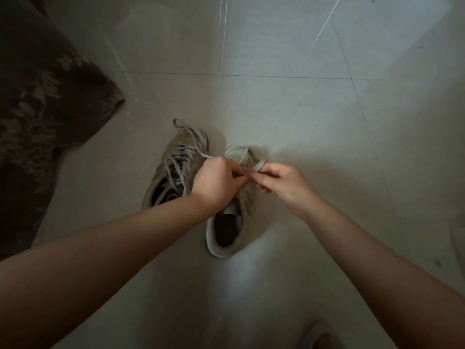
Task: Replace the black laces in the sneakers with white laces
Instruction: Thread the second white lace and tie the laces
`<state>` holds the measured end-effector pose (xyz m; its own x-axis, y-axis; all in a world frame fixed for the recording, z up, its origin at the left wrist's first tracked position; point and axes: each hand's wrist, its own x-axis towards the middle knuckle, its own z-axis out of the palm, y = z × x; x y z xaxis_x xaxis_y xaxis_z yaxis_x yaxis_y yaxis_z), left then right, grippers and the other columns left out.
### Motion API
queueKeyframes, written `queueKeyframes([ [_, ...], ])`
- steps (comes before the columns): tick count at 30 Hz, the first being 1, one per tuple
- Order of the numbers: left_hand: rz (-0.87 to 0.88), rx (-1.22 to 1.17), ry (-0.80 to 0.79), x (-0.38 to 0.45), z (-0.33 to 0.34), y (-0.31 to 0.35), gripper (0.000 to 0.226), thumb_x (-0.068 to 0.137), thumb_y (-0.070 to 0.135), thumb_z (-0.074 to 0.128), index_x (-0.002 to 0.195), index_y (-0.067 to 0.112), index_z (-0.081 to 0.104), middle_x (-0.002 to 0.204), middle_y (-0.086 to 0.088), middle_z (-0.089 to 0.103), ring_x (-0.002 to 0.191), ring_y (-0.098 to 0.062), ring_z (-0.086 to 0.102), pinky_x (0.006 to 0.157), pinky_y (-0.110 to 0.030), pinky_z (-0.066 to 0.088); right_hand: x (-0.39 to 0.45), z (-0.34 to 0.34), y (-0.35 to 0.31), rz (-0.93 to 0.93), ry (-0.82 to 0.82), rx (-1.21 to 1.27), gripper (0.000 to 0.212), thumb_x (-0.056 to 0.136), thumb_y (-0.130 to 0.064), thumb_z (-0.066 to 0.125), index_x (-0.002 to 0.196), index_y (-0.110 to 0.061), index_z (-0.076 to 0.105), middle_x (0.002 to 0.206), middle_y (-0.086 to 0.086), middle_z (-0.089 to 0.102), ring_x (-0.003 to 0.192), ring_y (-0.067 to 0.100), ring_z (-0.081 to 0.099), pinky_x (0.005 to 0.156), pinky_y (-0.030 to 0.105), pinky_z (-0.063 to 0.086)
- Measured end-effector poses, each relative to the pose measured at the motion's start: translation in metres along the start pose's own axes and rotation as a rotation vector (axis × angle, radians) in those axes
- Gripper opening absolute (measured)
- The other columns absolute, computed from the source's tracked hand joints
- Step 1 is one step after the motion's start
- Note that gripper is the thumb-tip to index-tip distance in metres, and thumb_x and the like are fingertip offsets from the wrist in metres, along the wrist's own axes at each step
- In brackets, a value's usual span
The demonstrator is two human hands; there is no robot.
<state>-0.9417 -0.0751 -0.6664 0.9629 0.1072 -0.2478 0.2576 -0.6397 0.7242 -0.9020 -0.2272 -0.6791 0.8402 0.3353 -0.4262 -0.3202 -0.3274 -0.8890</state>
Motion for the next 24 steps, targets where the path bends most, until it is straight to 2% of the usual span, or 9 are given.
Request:
queueKeyframes([
  [3, -0.007, 0.238, 0.057, -0.005, -0.002, -0.010, 0.019, 0.079, 0.045, 0.068, 0.081, 0.026, 0.068, 0.081, 0.008, 0.062, 0.079, -0.013, 0.059, 0.062, -0.027, 0.046, 0.003, -0.005, 0.008, 0.029, 0.079, -0.037, 0.017, 0.087, -0.005, 0.063, 0.077, -0.018, 0.066, 0.070, -0.001, 0.065, 0.065, 0.011, 0.061, 0.063, 0.018, 0.051],
  [7, 0.102, 0.465, 0.008, -0.013, -0.002, -0.018, 0.017, 0.088, 0.033, 0.059, 0.098, 0.026, 0.070, 0.104, 0.002, 0.053, 0.107, -0.018, 0.048, 0.067, -0.025, 0.037, 0.004, 0.000, 0.024, 0.110, 0.133, -0.063, 0.014, 0.088, -0.006, 0.062, 0.079, -0.016, 0.064, 0.079, 0.008, 0.068, 0.078, 0.024, 0.065, 0.067, 0.025, 0.053],
  [10, 0.090, 0.518, -0.049, -0.011, 0.003, -0.017, 0.019, 0.088, 0.032, 0.057, 0.101, 0.031, 0.071, 0.110, 0.000, 0.051, 0.113, -0.021, 0.042, 0.078, -0.028, 0.039, 0.007, 0.005, 0.031, 0.121, 0.158, -0.107, 0.010, 0.087, -0.011, 0.064, 0.080, -0.018, 0.065, 0.089, 0.014, 0.071, 0.087, 0.029, 0.068, 0.074, 0.035, 0.054],
  [13, 0.050, 0.491, -0.063, -0.009, 0.010, -0.014, 0.020, 0.088, 0.031, 0.056, 0.101, 0.030, 0.071, 0.112, -0.003, 0.051, 0.112, -0.023, 0.042, 0.082, -0.030, 0.039, 0.009, 0.005, 0.032, 0.105, 0.146, -0.162, 0.008, 0.083, -0.019, 0.064, 0.076, -0.019, 0.066, 0.087, 0.014, 0.071, 0.089, 0.032, 0.068, 0.083, 0.048, 0.053],
  [15, 0.034, 0.461, -0.049, -0.008, 0.012, -0.013, 0.021, 0.087, 0.032, 0.056, 0.102, 0.029, 0.071, 0.110, -0.003, 0.051, 0.110, -0.023, 0.043, 0.085, -0.031, 0.040, 0.008, 0.006, 0.032, 0.081, 0.110, -0.205, 0.013, 0.077, -0.025, 0.063, 0.076, -0.013, 0.067, 0.083, 0.016, 0.070, 0.087, 0.036, 0.067, 0.082, 0.053, 0.053],
  [19, -0.007, 0.393, -0.047, -0.006, 0.014, -0.015, 0.023, 0.087, 0.035, 0.057, 0.105, 0.030, 0.070, 0.108, -0.004, 0.053, 0.110, -0.024, 0.043, 0.089, -0.033, 0.042, 0.006, 0.005, 0.036, 0.047, 0.077, -0.249, 0.010, 0.083, -0.016, 0.062, 0.080, -0.008, 0.067, 0.080, 0.013, 0.070, 0.082, 0.033, 0.067, 0.081, 0.050, 0.052],
  [24, -0.043, 0.279, -0.090, -0.006, 0.017, -0.019, 0.025, 0.088, 0.032, 0.059, 0.111, 0.031, 0.069, 0.111, -0.007, 0.055, 0.114, -0.025, 0.043, 0.092, -0.032, 0.042, 0.006, 0.009, 0.039, 0.067, 0.024, -0.241, 0.011, 0.087, -0.006, 0.062, 0.091, 0.002, 0.068, 0.077, 0.007, 0.068, 0.069, 0.013, 0.064, 0.079, 0.039, 0.054],
])
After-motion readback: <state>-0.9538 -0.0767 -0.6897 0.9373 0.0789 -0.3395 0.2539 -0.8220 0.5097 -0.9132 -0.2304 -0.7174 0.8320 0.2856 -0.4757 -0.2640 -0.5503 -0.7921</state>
